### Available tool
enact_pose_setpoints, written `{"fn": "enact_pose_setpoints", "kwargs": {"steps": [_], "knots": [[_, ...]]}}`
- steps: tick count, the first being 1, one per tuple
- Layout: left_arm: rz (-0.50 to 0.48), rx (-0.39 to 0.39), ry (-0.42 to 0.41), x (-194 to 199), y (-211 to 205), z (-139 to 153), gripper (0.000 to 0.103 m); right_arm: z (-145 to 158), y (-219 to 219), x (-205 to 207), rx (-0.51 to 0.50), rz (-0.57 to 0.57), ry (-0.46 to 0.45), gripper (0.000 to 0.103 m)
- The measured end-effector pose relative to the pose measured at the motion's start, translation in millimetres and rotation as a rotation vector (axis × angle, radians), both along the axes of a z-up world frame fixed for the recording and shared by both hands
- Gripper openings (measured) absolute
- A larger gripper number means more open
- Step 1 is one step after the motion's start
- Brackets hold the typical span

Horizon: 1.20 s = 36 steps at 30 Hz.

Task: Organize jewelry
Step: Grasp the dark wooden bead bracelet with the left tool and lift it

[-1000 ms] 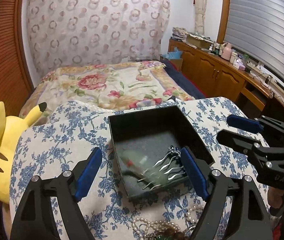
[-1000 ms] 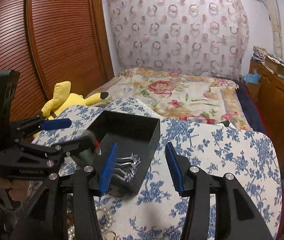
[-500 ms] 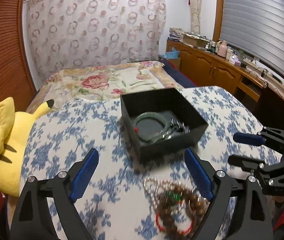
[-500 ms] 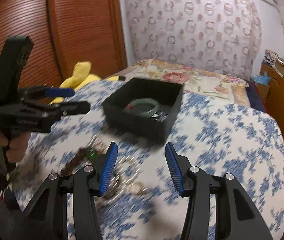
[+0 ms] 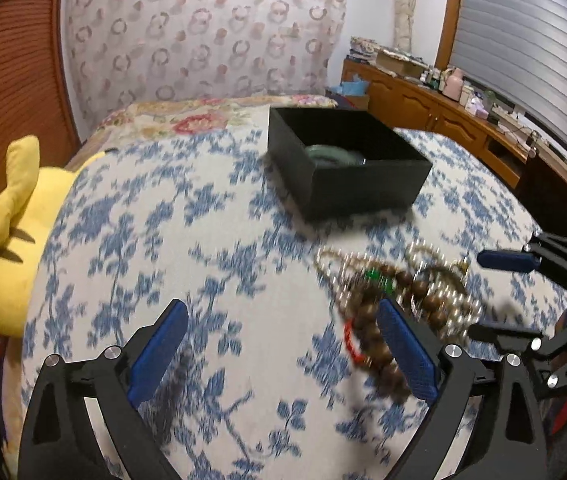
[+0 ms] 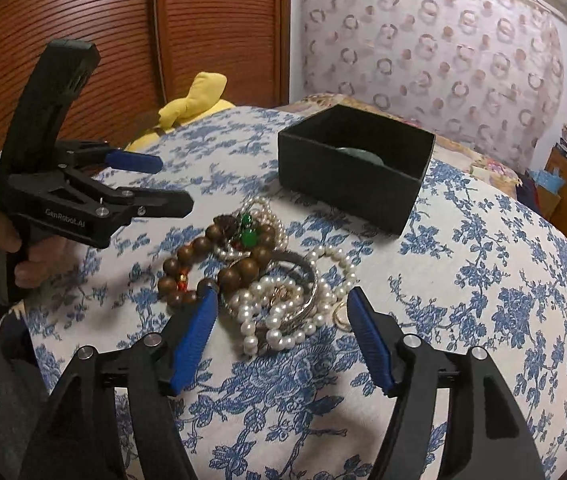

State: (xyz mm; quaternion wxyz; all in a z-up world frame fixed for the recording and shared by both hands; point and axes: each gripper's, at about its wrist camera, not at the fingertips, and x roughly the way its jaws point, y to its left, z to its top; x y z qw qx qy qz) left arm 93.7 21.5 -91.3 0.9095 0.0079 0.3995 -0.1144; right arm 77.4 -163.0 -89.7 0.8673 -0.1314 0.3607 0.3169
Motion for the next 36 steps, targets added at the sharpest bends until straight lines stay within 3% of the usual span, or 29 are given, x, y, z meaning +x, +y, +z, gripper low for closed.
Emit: {"fn": "enact_pose_setpoints", "kwargs": {"steps": [6,8,15,18,30,32,36], "knots": [[-0.027,0.002,0.012,-13.4,-7.6,-3.9,0.092,-4.0,-12.6,-3.5,-0.003,-0.054,0.011,0.07],[-0.041,-0.006,0.008,-18.8,-13.9,-2.0,0.086,-4.6,-19.3,-5.4,0.01,-0.077,0.019,0.07],[-0.095,-0.036,0.035,-25.7,-34.0,-5.4,0.04,-10.0,-29.8,-12.5,0.021,-0.108,0.026,0.07],[-0.103,-0.04,0.046,-24.0,-39.3,-8.2,0.028,-10.6,-31.4,-15.7,0.024,-0.122,0.017,0.07],[-0.113,0.034,0.051,-11.1,-51.8,-12.6,0.024,-12.1,-30.8,-18.4,0.018,-0.12,0.004,0.07],[-0.114,0.04,0.046,-10.7,-51.2,-11.7,0.013,-12.3,-30.3,-18.6,0.016,-0.119,0.005,0.07],[-0.121,0.013,0.025,-13.5,-47.2,-1.9,0.012,-12.6,-31.5,-17.8,0.027,-0.121,0.01,0.07]]}}
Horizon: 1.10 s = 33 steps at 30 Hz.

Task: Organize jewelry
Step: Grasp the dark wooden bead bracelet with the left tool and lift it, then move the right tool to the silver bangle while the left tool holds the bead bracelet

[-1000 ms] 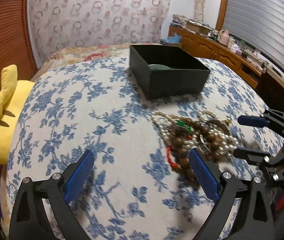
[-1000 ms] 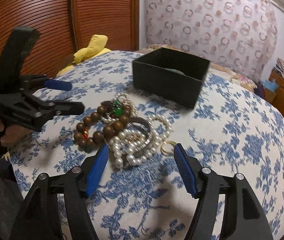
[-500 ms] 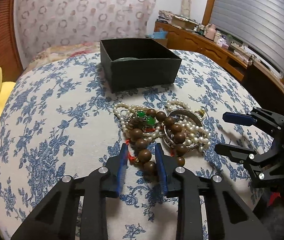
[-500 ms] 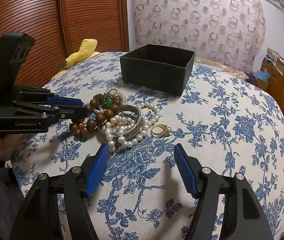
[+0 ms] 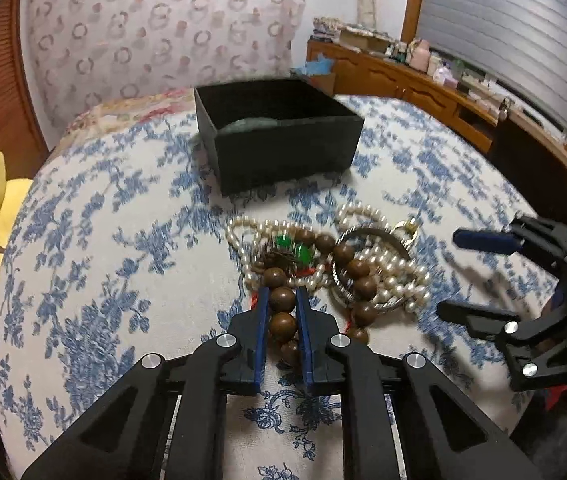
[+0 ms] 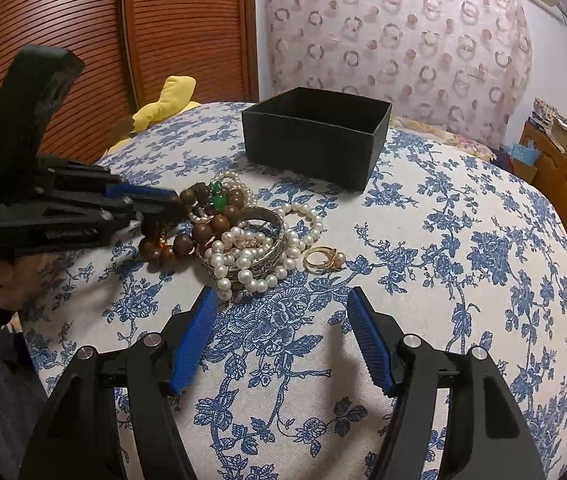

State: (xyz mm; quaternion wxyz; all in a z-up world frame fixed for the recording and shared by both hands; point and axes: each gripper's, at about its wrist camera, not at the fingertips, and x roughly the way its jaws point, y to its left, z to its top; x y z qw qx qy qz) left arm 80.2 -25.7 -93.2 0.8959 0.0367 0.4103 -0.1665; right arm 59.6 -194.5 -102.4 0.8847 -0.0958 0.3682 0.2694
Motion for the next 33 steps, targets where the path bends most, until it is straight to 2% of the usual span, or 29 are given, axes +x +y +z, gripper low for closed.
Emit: {"fn": "enact_pose_setpoints", "kwargs": {"steps": [9,17,22,33], "knots": [[-0.001,-0.101,-0.11,-12.0,11.2,54.0,0.012,-0.3,-1.1,0.5,0.009,-0.003,0.003,0.07],[0.007,-0.108,-0.164,-17.8,15.6,77.5,0.012,-0.2,-1.0,0.2,0.011,-0.002,0.004,0.07],[0.012,-0.1,-0.171,-18.0,20.9,79.1,0.012,0.0,-1.0,0.1,0.01,-0.002,0.004,0.07],[0.088,-0.067,-0.097,-15.8,53.0,44.9,0.012,3.3,1.4,-0.6,0.004,0.001,-0.01,0.07]]}}
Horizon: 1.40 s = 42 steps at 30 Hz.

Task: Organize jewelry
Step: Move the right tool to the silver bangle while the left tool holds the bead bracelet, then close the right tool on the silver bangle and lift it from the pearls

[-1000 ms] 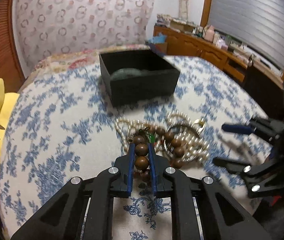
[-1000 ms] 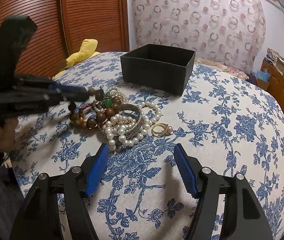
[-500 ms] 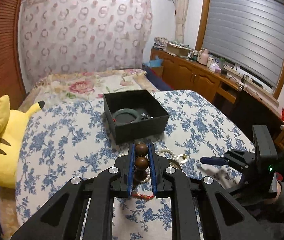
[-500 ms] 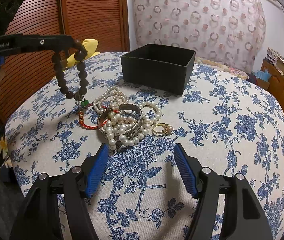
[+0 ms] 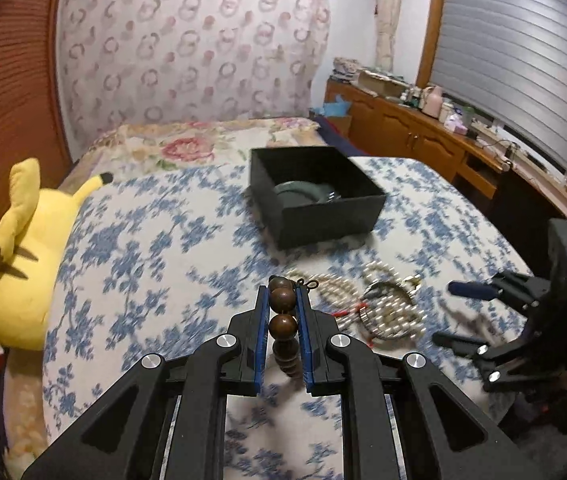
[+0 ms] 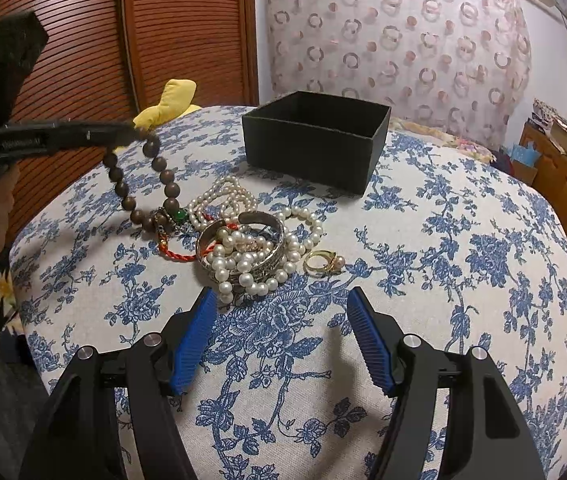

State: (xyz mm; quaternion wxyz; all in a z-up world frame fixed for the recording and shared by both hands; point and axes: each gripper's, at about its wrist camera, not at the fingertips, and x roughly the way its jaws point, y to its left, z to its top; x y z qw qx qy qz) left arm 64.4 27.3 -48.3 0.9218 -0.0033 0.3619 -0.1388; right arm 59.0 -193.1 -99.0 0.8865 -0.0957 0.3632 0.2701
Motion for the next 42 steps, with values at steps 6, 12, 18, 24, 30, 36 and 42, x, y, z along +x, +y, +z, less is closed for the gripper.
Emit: {"fn": "enact_pose_setpoints", "kwargs": {"steps": [6,12,18,24,30,36,42], "knots": [[0.031,-0.021,0.004,-2.8,14.1,-2.9,0.012,4.3,14.9,5.2,-0.015,0.043,0.002,0.07],[0.023,-0.033,-0.029,-10.3,14.2,8.4,0.012,6.7,35.6,12.6,-0.059,0.092,-0.013,0.078],[0.017,-0.04,-0.053,-14.1,13.5,16.0,0.012,0.3,52.4,26.3,-0.107,0.125,0.006,0.079],[0.015,-0.048,-0.047,-13.3,12.9,14.0,0.012,-2.1,61.7,31.3,-0.156,0.157,0.007,0.079],[0.015,-0.052,-0.047,-14.0,12.3,12.9,0.012,0.3,52.9,33.4,-0.13,0.161,0.019,0.063],[0.015,-0.052,-0.047,-13.7,12.1,12.1,0.012,5.0,43.8,29.2,-0.112,0.165,0.028,0.062],[0.012,-0.051,-0.046,-13.3,11.8,11.2,0.012,16.2,38.5,15.5,-0.081,0.172,-0.04,0.048]]}}
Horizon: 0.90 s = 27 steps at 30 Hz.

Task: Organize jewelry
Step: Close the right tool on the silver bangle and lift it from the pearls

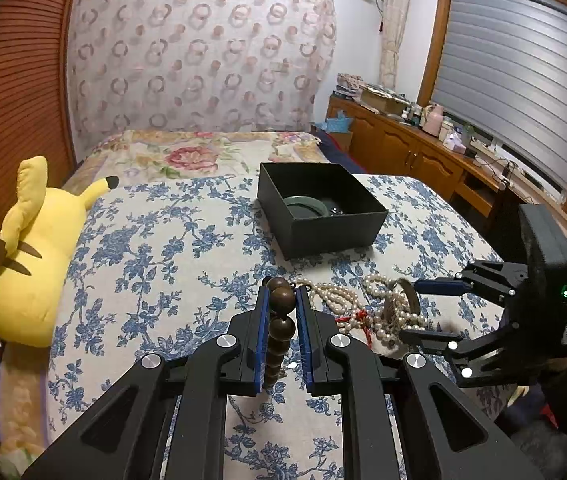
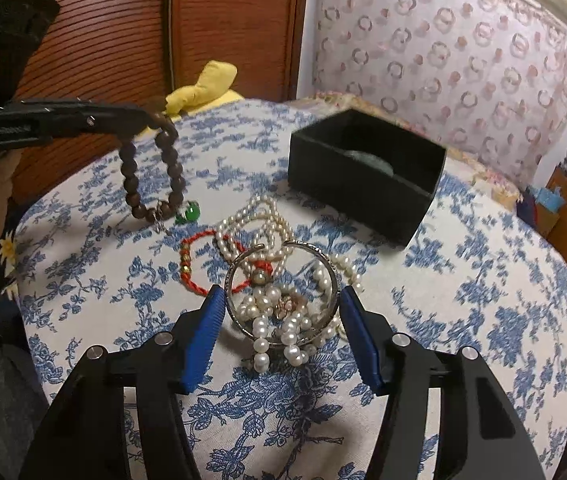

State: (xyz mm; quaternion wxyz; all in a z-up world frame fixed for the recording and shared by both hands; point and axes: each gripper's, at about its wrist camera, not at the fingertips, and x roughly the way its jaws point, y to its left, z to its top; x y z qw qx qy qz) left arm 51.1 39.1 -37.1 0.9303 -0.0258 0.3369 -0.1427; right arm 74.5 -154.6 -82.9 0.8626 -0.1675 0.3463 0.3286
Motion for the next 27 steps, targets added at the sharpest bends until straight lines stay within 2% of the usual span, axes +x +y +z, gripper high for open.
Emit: {"fn": "enact_pose_setpoints", "kwargs": {"steps": [1,4,10,11,12,13,15,21,24,26,27], "knots": [[-0.002,0.001,0.0,0.0,-0.7,-0.2,0.012,2.4,0.4,-1.4,0.011,0.011,-0.002,0.019],[-0.009,0.004,0.001,0.3,-3.0,-0.8,0.012,10.1,0.9,-2.2,-0.013,-0.046,-0.057,0.018],[-0.016,0.009,0.003,1.8,-6.2,-0.8,0.012,9.2,-14.9,13.9,0.03,-0.077,0.0,0.018],[-0.017,0.009,0.004,1.7,-6.4,-1.0,0.012,9.6,-18.4,15.9,0.04,-0.083,0.008,0.018],[-0.018,0.009,0.003,1.6,-6.6,-1.1,0.012,9.3,-20.9,17.9,0.044,-0.087,0.015,0.029],[-0.018,0.008,0.004,2.1,-6.5,-1.2,0.012,9.5,-21.4,18.0,0.042,-0.081,0.011,0.05],[-0.021,0.006,0.006,2.3,-7.6,-2.5,0.012,8.6,-18.3,16.8,0.037,-0.06,-0.001,0.073],[-0.031,0.006,0.014,2.8,-11.3,-6.2,0.012,-14.0,7.7,22.6,-0.065,0.001,0.034,0.074],[-0.034,0.005,0.014,2.6,-12.0,-6.6,0.012,-19.2,12.7,23.0,-0.081,0.016,0.038,0.074],[-0.034,0.005,0.014,2.8,-12.1,-6.8,0.012,-17.9,11.1,22.6,-0.081,0.007,0.034,0.063],[-0.033,0.005,0.014,2.9,-12.1,-6.8,0.012,-17.2,9.2,23.2,-0.069,0.006,0.045,0.063]]}}
